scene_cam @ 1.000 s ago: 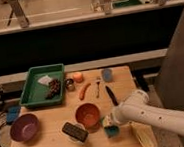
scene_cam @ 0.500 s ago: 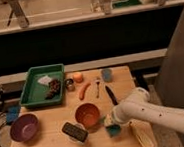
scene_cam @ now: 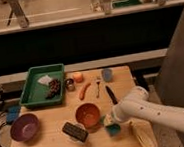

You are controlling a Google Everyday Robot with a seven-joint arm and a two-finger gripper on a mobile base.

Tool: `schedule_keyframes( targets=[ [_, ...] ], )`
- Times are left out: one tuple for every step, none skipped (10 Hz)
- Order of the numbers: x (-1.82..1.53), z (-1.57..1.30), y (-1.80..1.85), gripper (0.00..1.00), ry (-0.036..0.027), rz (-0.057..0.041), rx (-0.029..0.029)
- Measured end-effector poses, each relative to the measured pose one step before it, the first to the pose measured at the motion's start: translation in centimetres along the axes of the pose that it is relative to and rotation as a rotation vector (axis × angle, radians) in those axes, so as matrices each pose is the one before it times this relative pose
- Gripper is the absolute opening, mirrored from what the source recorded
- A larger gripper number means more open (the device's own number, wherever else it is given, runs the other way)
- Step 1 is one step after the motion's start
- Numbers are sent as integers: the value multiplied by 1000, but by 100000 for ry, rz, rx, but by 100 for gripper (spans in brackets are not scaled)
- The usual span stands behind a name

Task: Wipe table surface with sponge

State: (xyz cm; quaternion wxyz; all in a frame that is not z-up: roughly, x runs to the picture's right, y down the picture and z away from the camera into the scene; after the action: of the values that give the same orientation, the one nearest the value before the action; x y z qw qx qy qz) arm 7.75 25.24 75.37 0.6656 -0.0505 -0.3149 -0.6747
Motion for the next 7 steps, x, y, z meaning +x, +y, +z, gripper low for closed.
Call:
schedule_keyframes(
  targets=[
    [-563,608,638,0,1373,242,2172],
    [-493,499,513,0,1566,-179,2642],
    [-262,-67,351,0,1412,-330,1190],
    [-186,-148,325,0,1095,-192,733],
    [-184,-111,479,0,1103,-12,598],
    [-56,62,175,0,584,-516,497],
    [-11,374,137,0,-199,-1318,-12]
  ],
)
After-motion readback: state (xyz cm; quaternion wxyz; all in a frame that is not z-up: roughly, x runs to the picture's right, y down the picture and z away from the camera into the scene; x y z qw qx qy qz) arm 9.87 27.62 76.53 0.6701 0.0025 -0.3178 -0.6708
